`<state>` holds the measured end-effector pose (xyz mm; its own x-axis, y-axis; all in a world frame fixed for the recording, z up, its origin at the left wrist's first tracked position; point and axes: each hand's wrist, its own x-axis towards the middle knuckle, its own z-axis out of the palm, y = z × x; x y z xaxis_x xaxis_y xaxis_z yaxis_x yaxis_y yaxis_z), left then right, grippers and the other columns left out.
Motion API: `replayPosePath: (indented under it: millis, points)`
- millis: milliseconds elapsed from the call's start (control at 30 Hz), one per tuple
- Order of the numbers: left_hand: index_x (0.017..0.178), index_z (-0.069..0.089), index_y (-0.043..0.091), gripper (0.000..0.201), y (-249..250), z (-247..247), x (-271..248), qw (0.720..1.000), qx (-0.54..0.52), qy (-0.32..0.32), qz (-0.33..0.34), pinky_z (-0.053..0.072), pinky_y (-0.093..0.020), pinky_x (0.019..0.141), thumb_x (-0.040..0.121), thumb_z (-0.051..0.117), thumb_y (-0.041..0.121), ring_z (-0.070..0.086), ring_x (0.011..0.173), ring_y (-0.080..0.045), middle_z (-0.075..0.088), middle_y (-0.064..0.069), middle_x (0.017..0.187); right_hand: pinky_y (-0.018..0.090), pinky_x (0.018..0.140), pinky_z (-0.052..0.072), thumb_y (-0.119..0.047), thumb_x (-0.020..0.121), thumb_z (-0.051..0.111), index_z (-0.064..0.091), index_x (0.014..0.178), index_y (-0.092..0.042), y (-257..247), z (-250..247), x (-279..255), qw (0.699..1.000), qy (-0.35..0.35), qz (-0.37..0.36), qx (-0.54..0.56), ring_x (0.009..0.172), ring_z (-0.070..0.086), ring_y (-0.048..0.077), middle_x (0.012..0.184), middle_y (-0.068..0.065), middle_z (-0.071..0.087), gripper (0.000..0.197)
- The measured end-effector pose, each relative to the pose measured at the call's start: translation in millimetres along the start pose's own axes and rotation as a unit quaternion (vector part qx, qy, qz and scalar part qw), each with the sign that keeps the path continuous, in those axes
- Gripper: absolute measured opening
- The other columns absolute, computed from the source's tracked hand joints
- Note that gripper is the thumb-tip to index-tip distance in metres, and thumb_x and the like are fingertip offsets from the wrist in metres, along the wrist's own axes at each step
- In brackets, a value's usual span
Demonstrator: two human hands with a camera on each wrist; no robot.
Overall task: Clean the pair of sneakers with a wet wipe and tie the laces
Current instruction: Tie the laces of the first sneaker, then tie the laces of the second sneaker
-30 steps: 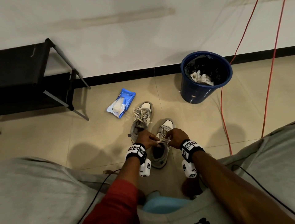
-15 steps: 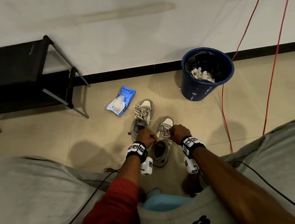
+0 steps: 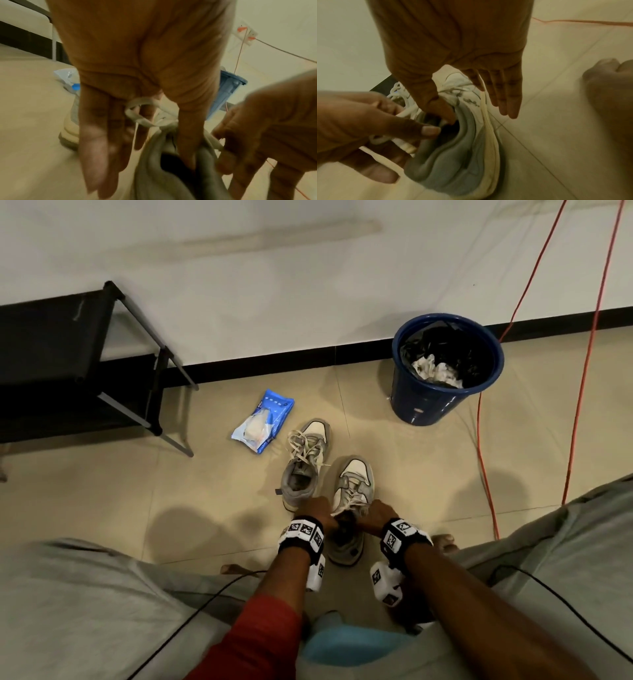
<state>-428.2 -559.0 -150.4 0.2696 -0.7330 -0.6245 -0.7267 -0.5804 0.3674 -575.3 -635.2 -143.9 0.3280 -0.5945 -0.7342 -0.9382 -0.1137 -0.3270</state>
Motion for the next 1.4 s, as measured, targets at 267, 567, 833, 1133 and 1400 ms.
replayPosePath:
  millis: [267, 567, 833, 1133, 1400]
  points:
    - [0.092, 0.066, -0.004, 0.021, 28, 1, 34, 0.996, -0.063, 0.058, -0.006, 0.048, -0.038, 0.068, 0.082, 0.063, 0.014, 0.065, 0.092, -0.042, 0.067, -0.027, 0.098, 0.039, 0.083, 0.05, -0.025, 0.075, 0.065, 0.051, 0.119, -0.012, -7, -16, 22, 0.986, 0.149, 0.024, 0.069, 0.106, 0.059, 0.038, 0.116, 0.017, 0.062, 0.048]
    - [0.105, 0.067, 0.001, 0.028, 56, -29, 94, 0.986, -0.114, 0.113, -0.031, 0.053, -0.04, 0.081, 0.083, 0.066, 0.019, 0.064, 0.103, -0.04, 0.067, -0.021, 0.109, 0.037, 0.081, 0.05, -0.023, 0.073, 0.064, 0.06, 0.114, -0.018, -20, -68, 88, 0.979, 0.191, -0.013, 0.072, 0.102, 0.061, 0.038, 0.109, 0.014, 0.067, 0.041]
    - [0.088, 0.075, 0.015, 0.046, 31, -45, 62, 0.958, -0.21, 0.195, -0.026, 0.057, -0.032, 0.068, 0.071, 0.076, 0.058, 0.07, 0.074, -0.021, 0.074, -0.004, 0.077, 0.043, 0.09, 0.048, -0.03, 0.071, 0.071, 0.053, 0.124, -0.012, -33, -64, 75, 0.95, 0.297, 0.026, 0.09, 0.11, 0.052, 0.038, 0.12, 0.017, 0.054, 0.059]
    - [0.114, 0.065, 0.018, 0.056, -68, -86, 41, 0.944, -0.152, 0.181, -0.231, 0.051, -0.036, 0.091, 0.074, 0.072, 0.056, 0.062, 0.112, -0.031, 0.066, -0.008, 0.12, 0.039, 0.079, 0.049, -0.039, 0.075, 0.064, 0.051, 0.11, -0.01, -123, 15, 36, 0.978, 0.189, -0.027, 0.081, 0.104, 0.06, 0.036, 0.112, 0.014, 0.061, 0.047]
    - [0.116, 0.063, 0.003, 0.04, -64, -42, 9, 0.944, -0.212, 0.142, -0.211, 0.05, -0.039, 0.093, 0.089, 0.066, 0.032, 0.059, 0.115, -0.039, 0.064, -0.02, 0.123, 0.038, 0.078, 0.049, -0.025, 0.08, 0.063, 0.063, 0.101, -0.002, -106, 32, 43, 0.99, 0.127, -0.04, 0.054, 0.104, 0.06, 0.039, 0.108, 0.021, 0.066, 0.031]
